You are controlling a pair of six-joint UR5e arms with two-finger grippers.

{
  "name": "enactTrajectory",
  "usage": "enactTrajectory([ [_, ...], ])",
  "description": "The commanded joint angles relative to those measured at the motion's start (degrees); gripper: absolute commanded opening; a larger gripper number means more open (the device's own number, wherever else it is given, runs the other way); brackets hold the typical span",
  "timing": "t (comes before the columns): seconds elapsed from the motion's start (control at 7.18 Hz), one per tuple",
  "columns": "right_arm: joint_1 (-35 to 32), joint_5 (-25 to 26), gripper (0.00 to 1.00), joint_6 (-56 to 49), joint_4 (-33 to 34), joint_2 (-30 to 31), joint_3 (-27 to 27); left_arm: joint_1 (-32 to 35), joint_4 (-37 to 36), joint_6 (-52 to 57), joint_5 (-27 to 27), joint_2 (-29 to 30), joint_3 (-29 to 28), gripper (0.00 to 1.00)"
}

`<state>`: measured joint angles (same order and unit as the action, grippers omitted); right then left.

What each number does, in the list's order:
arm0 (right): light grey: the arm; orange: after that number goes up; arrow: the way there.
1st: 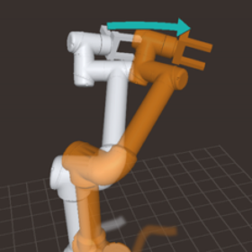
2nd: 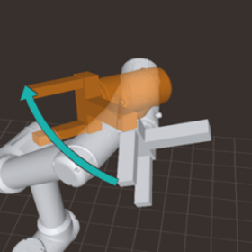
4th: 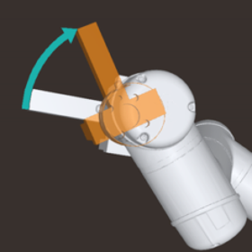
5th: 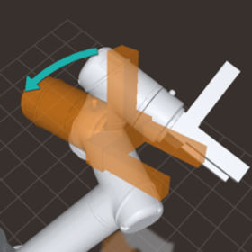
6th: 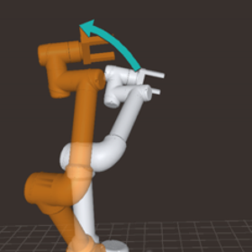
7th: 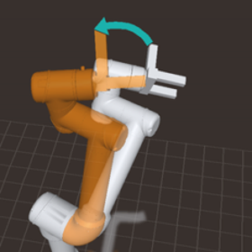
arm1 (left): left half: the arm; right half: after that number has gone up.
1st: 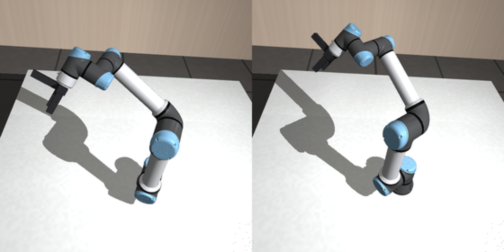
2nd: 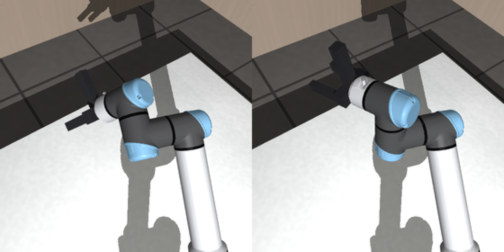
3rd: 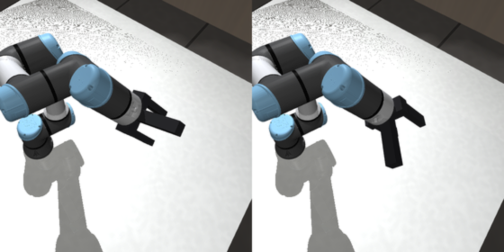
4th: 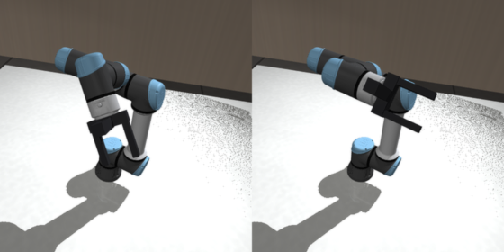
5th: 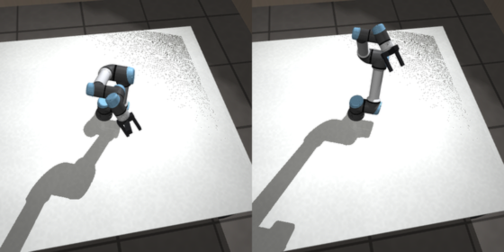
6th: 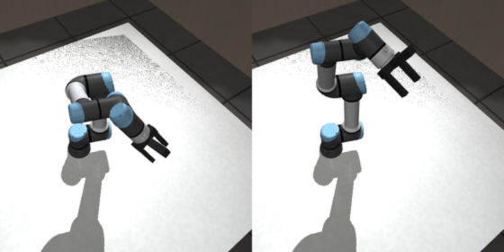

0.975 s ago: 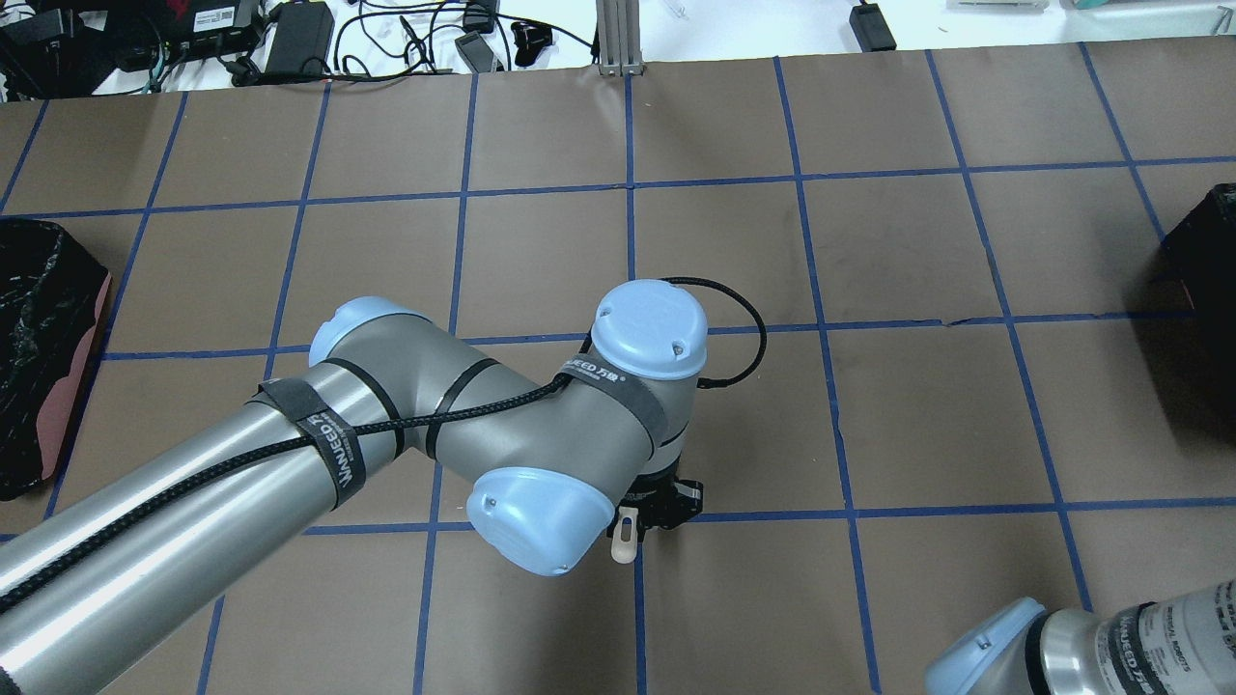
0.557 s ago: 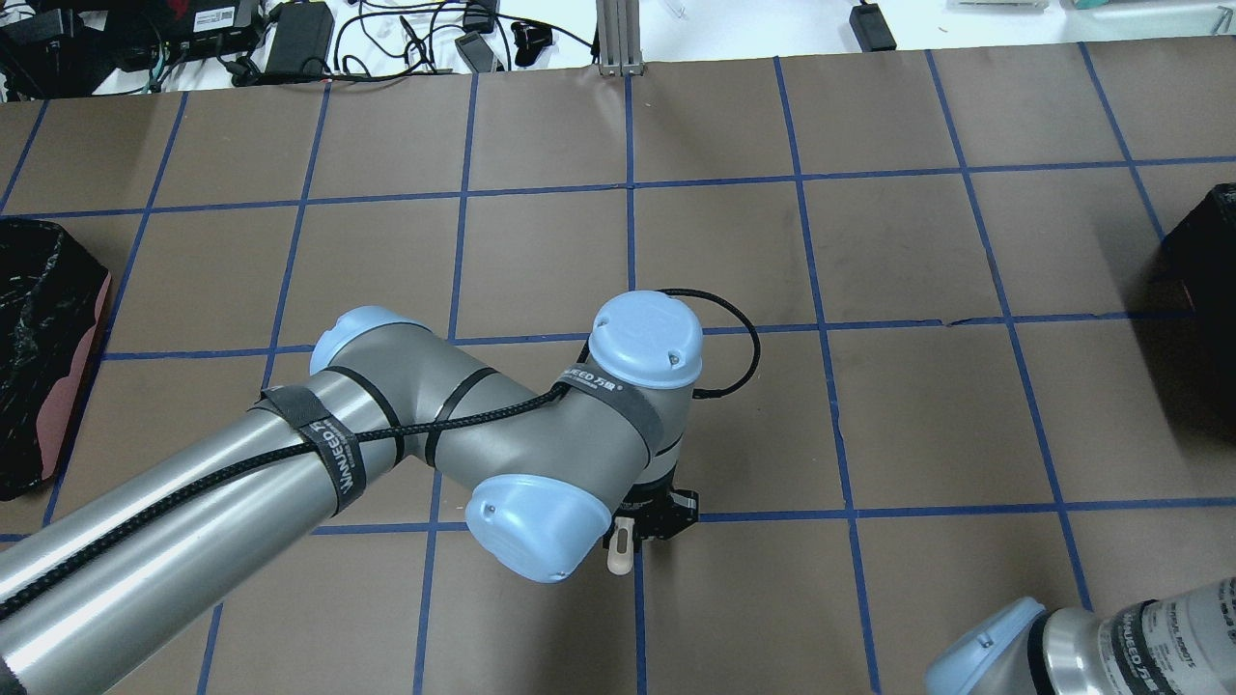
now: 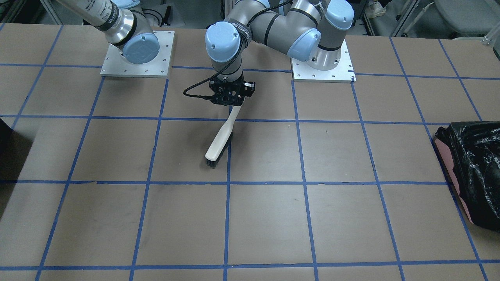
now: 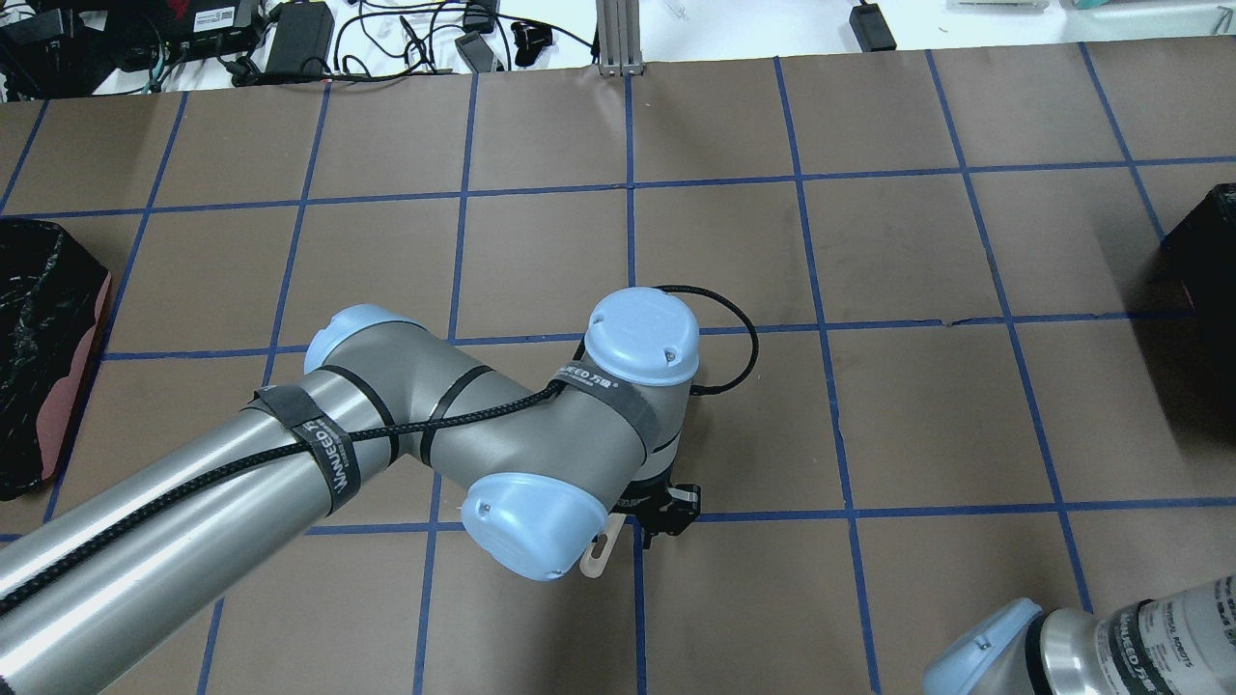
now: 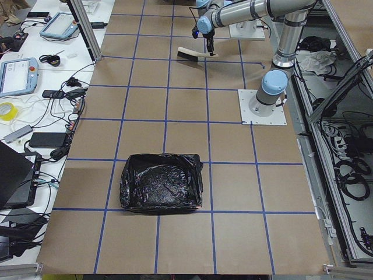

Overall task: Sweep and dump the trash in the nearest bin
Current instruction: 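Lower the white brush onto the table and open the left gripper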

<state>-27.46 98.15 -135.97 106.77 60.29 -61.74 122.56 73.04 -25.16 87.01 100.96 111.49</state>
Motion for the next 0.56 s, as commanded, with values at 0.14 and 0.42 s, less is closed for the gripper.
enactTrajectory([
  [0.14,-1.5,4.2,0.00,1.4,4.0,0.2,-0.7,-4.0,1.0,1.2,0.1,-0.4,-5.4,1.00],
  [0.42,-2.6,5.5,0.00,1.9,4.4,0.3,-1.5,-5.7,1.5,3.0,0.3,-0.3,-7.3,1.00],
])
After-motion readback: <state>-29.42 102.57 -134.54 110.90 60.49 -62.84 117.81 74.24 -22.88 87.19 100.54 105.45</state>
